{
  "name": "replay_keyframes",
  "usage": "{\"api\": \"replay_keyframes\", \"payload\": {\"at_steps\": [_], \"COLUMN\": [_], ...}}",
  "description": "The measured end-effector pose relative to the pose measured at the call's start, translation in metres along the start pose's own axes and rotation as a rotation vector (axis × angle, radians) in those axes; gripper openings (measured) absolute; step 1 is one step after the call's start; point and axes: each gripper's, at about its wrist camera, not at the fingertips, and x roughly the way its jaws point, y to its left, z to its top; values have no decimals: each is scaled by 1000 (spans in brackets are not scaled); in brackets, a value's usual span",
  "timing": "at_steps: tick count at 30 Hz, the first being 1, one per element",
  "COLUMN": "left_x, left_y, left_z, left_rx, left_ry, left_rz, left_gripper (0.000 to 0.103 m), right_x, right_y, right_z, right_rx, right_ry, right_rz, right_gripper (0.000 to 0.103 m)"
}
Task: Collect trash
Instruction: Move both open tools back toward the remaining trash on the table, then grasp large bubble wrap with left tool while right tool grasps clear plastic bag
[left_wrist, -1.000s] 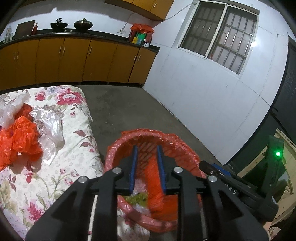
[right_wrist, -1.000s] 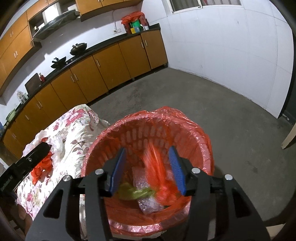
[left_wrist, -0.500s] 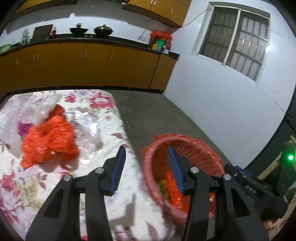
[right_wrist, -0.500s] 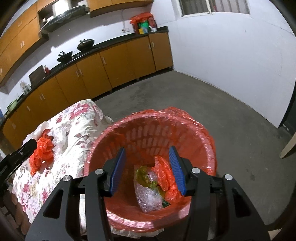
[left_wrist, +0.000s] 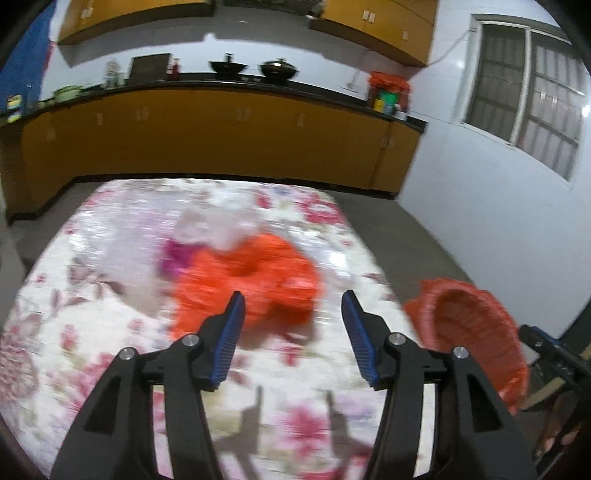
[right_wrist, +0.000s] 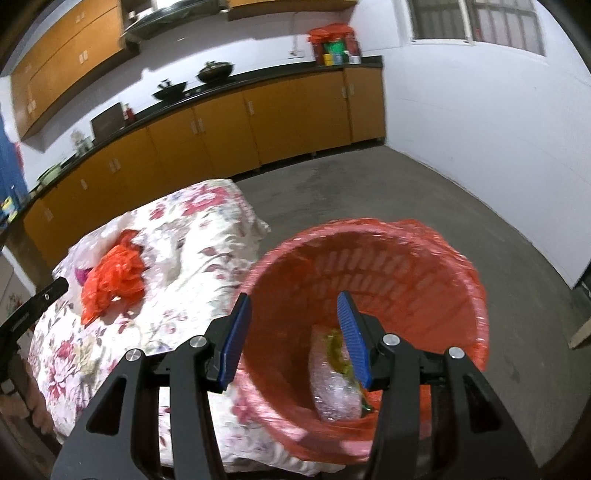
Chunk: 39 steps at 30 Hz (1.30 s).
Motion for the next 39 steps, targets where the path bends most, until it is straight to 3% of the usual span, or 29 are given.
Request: {"api": "replay_keyframes", "payload": {"at_steps": [7, 11, 18, 27, 30, 34, 36, 39], "left_x": [10, 25, 55, 104, 118, 121, 121, 116], "left_y": [96, 133, 153, 177, 182, 184, 187, 190], "left_z": [22, 33, 39, 31, 27, 27, 26, 25], "left_rx": [-99, -123, -77, -68, -60, -56, -61, -66], "left_ry": [-31, -16, 21, 168, 226, 237, 236, 225], "left_rz": [171, 214, 220, 167, 160, 157, 157, 156], "left_gripper": [57, 57, 62, 62, 54, 29, 22, 16], "right_x": [16, 28, 48, 73, 78, 84, 87, 89], "right_y": [50, 80, 135, 184, 191, 198, 202, 208], "right_z": [4, 9, 19, 21, 22, 21, 20, 20], "right_rx": [-74, -111, -164, -235, -241, -246, -249, -258], "right_ry": [12, 15, -5, 0, 4, 11, 17, 23], "right_rz": [66, 101, 166, 207, 210, 212, 214, 221], "right_gripper": [50, 50, 50, 50, 50, 50, 50, 50]}}
